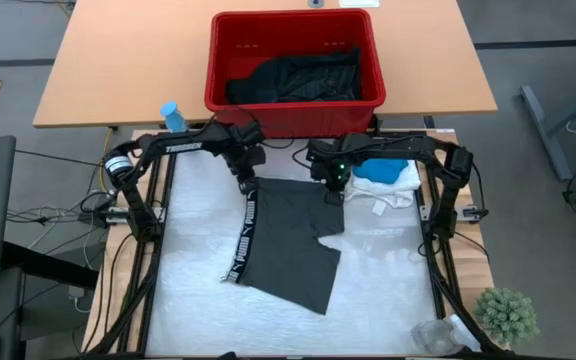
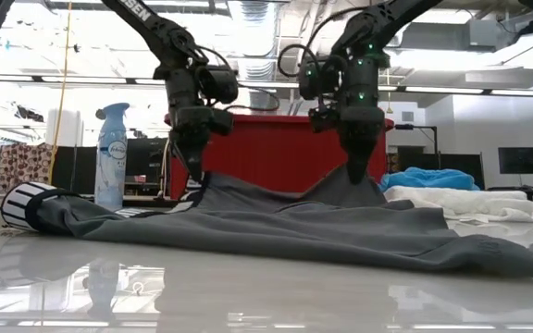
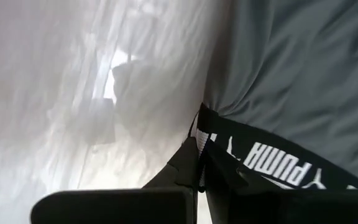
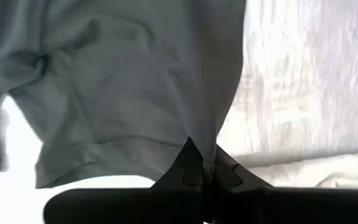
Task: Fold laundry
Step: Fold the gray boxers
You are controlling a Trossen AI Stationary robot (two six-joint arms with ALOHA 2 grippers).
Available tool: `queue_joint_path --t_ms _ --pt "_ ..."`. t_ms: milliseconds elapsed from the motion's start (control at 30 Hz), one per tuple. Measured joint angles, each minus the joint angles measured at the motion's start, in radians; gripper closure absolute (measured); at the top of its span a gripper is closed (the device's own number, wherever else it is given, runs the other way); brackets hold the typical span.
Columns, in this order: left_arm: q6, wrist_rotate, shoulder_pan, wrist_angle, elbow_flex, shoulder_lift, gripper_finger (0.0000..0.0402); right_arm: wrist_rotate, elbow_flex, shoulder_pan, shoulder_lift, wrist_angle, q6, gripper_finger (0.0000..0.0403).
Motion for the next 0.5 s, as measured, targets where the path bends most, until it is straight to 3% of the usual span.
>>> queue_joint_path --t_ms 200,500 --pt "0.000 0.002 0.000 -0.003 0.000 -0.068 0.0401 0.000 0.050 0.055 -0.059 -0.040 0.053 0.0386" --pt "-0.005 0.036 -0.003 -0.059 0.001 -0.121 0.0401 0.009 0.059 0.192 -0.180 -0.061 0.274 0.0386"
